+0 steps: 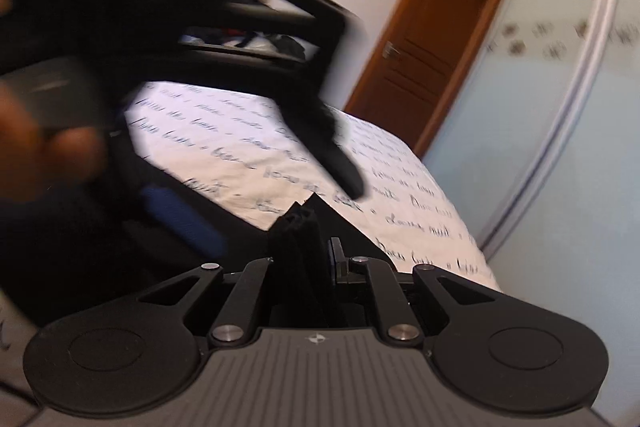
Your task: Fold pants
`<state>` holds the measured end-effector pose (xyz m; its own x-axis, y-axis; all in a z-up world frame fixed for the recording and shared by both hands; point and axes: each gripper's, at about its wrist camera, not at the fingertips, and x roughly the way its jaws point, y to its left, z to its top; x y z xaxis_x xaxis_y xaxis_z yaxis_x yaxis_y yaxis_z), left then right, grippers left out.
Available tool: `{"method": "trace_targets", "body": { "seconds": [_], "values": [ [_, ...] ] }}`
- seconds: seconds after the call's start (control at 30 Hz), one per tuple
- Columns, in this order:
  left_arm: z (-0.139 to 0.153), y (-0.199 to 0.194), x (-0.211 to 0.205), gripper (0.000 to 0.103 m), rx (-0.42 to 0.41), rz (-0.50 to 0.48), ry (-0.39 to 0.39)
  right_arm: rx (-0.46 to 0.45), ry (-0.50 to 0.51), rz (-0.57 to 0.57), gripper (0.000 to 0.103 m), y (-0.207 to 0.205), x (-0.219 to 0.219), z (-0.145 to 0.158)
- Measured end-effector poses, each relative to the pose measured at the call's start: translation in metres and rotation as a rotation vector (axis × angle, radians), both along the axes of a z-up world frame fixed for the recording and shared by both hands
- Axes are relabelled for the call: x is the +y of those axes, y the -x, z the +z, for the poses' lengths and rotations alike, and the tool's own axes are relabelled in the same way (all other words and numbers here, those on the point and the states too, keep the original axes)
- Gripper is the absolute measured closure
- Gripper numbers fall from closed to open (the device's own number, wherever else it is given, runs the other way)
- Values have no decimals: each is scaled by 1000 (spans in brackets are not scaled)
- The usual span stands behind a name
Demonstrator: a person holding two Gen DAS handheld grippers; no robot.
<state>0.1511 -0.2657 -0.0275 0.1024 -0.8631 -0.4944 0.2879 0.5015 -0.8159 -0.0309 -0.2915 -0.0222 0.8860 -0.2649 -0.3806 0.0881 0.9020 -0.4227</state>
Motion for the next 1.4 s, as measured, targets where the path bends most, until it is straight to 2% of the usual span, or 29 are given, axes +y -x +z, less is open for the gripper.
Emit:
{"method": "trace_targets", "body": {
  "seconds": [0.1, 0.23, 0.3, 0.4, 0.47, 0.5, 0.53, 0.6, 0.73, 0.77, 0.8, 0.83, 0.93, 0.97, 1.0, 1.2, 1.4],
  "values": [
    [-4, -7, -1, 25, 26, 21, -10, 16, 77, 34, 93, 4, 17, -5],
    [-17, -16, -5, 39, 91, 21, -29, 20, 98, 53, 93, 8, 29, -8],
    [-22, -16, -5, 58, 113, 17, -34, 14, 116, 39, 93, 10, 31, -8],
    [-30, -19, -8, 62, 154, 19, -22, 28, 116, 31, 93, 13, 32, -8],
    [-32, -20, -10, 67, 156, 25, -16, 53, 121, 24, 92, 13, 32, -10],
    [-32, -19, -12, 78, 151, 22, -18, 64, 132, 13, 91, 13, 32, -11],
    [-31, -18, -13, 84, 143, 17, -23, 68, 144, 3, 91, 14, 33, -12],
    [-32, -17, -16, 91, 132, 10, -16, 62, 141, -25, 92, 15, 31, -13],
    [-27, -13, -17, 94, 90, 3, -13, 68, 97, -50, 91, 17, 28, -13],
    [-24, -11, -16, 94, 64, 3, -19, 78, 100, -52, 88, 16, 29, -14],
    [-20, -9, -14, 94, 38, 1, -23, 93, 108, -46, 79, 14, 31, -14],
    [-17, -8, -13, 94, 17, -2, -25, 96, 120, -38, 77, 11, 32, -14],
    [-8, -5, -8, 94, -41, -5, -37, 73, 123, -25, 80, 16, 39, -11],
    [-4, -4, -6, 94, -61, -7, -46, 65, 109, -21, 88, 18, 40, -8],
    [-1, -3, -3, 94, -83, -10, -55, 56, 89, -20, 89, 20, 40, -4],
    [15, 5, 15, 94, -227, -8, -124, 45, -27, 32, 90, 17, 42, 7],
    [15, 4, 37, 94, -294, 10, -188, 61, -117, 95, 90, 13, 52, 7]
  ]
}}
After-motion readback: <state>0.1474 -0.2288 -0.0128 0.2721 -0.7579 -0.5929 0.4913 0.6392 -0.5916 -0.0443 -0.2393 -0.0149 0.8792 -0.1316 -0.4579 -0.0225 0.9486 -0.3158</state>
